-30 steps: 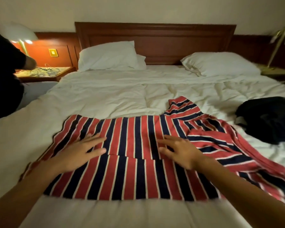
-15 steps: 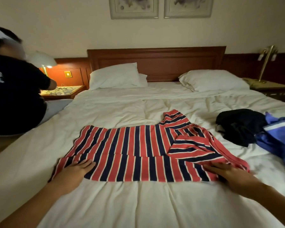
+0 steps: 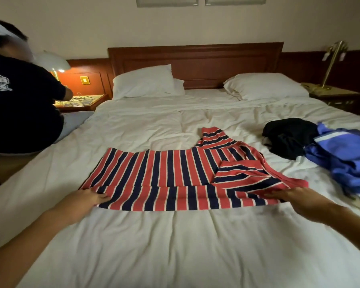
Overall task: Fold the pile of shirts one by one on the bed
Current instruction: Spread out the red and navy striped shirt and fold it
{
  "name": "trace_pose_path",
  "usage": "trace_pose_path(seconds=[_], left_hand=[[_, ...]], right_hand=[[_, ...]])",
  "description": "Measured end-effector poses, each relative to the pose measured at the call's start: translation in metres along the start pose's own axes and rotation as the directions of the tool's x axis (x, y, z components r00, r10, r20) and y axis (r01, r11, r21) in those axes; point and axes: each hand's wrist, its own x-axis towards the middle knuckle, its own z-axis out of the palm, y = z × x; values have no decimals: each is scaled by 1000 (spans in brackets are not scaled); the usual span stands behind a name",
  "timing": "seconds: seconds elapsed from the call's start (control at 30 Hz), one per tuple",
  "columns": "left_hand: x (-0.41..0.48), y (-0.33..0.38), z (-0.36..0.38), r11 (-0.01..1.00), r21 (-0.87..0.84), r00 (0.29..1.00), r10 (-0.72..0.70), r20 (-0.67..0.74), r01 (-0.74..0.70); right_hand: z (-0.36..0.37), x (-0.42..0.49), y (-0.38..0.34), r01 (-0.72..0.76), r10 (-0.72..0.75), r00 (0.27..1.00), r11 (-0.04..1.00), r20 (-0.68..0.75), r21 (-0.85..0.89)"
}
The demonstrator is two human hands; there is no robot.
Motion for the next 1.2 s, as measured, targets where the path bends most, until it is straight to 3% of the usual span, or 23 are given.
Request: trace_pose_path(seconds=[0.1, 0.13, 0.2, 0.23, 0.27, 0.33, 0.4, 0.43, 0.5, 0.63, 0.83, 0.9, 1.0, 1.03, 1.1, 1.17, 1.2], left_hand=[[-20, -7, 15, 988, -154, 998, -2, 60, 11], [-26, -10, 19, 968, -250, 988, 14, 155, 26], [-33, -16, 17, 867, -479, 935, 46, 353, 138], [-33, -17, 13, 811, -549, 924, 29, 381, 201], [-29, -17, 9, 782, -574, 935, -29, 355, 242], [-16, -10, 2, 780, -558, 959, -218, 181, 283], [0, 9, -2, 794, -572, 971, -241, 13, 205], [9, 19, -1, 779, -607, 979, -203, -6, 158], [29, 38, 10, 757, -636, 988, -144, 59, 148], [56, 45, 42, 795, -547, 964, -233, 124, 263], [67, 36, 65, 820, -522, 967, -252, 42, 236], [67, 38, 68, 823, -517, 965, -261, 26, 236], [67, 37, 69, 815, -531, 963, -271, 3, 231], [67, 37, 69, 816, -530, 963, -271, 2, 231], [67, 37, 70, 819, -526, 962, -272, -1, 231], [67, 38, 71, 823, -519, 962, -274, -8, 230], [67, 38, 71, 825, -516, 962, -274, -11, 229]], right_hand=[[-2, -20, 0, 31, -31, 999, 999, -42, 5], [-4, -23, 0, 27, -28, 999, 1000, 21, 13], [-12, -25, -2, -37, 16, 951, 997, 309, 62], [-19, -24, -6, -82, 30, 906, 991, 423, 105], [-25, -20, -11, -124, 34, 893, 977, 450, 172], [-26, -3, -17, -153, 67, 967, 923, 246, 352], [-15, 24, -21, -66, 85, 996, 918, -32, 391], [-8, 38, -25, -55, 83, 995, 921, -56, 386], [8, 67, -32, -129, 129, 991, 936, 20, 326], [39, 115, -32, -261, 233, 960, 945, 157, 195], [42, 145, -15, -244, 236, 967, 966, 99, 82], [25, 135, -16, -153, 161, 987, 968, -25, 199], [-9, 96, -27, 82, 9, 984, 864, -179, 496], [-20, 80, -32, 145, -69, 984, 838, -162, 526], [-31, 50, -38, 154, -205, 978, 819, 30, 552], [-32, 26, -43, 83, -239, 945, 838, 225, 539], [-28, 18, -46, 74, -223, 945, 859, 240, 506]])
